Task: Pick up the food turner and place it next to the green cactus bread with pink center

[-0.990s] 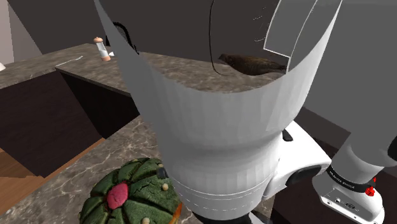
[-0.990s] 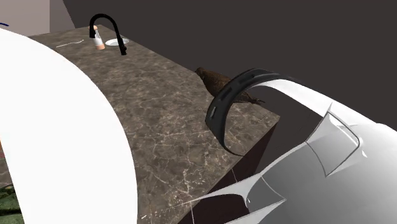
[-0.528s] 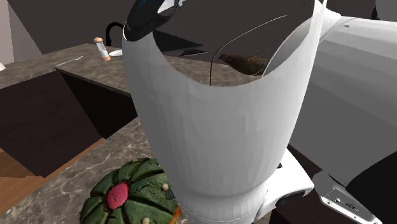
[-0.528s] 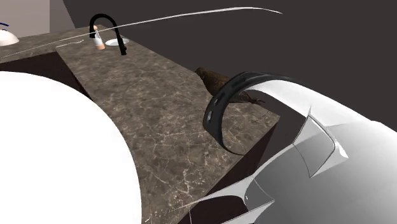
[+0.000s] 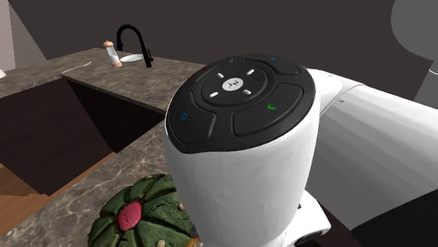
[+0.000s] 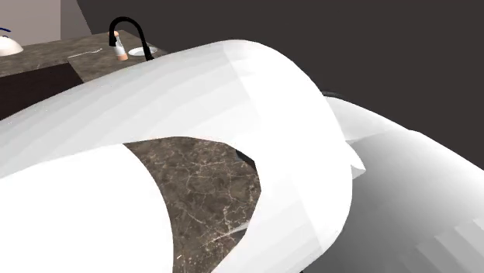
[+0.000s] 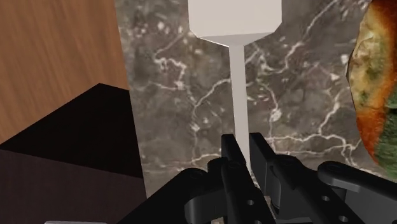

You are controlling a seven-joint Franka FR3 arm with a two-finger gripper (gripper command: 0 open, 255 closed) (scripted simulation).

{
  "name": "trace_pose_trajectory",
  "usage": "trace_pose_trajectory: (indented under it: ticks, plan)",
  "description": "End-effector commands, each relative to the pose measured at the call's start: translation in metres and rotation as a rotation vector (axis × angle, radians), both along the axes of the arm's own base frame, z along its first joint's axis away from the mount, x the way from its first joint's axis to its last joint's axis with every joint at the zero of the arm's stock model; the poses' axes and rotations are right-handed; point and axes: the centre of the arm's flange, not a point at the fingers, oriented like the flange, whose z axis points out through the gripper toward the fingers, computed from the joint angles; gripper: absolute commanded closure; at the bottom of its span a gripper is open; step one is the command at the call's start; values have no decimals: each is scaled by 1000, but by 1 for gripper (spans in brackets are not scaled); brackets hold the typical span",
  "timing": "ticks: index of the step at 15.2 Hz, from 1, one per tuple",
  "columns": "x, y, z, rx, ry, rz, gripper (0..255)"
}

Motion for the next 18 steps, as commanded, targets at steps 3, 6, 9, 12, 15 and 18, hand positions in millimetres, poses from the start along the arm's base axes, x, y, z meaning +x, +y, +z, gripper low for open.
trace_pose_trajectory:
  ticks: [3, 6, 9, 12, 15, 18]
  plan:
    - [0, 0, -22, 0, 0, 0, 255]
    - [0, 0, -33, 0, 0, 0, 255]
    - [0, 0, -33, 0, 0, 0, 255]
    - [0, 0, -33, 0, 0, 0, 255]
    - [0, -1, -33, 0, 0, 0, 0]
    - [0, 0, -33, 0, 0, 0, 0]
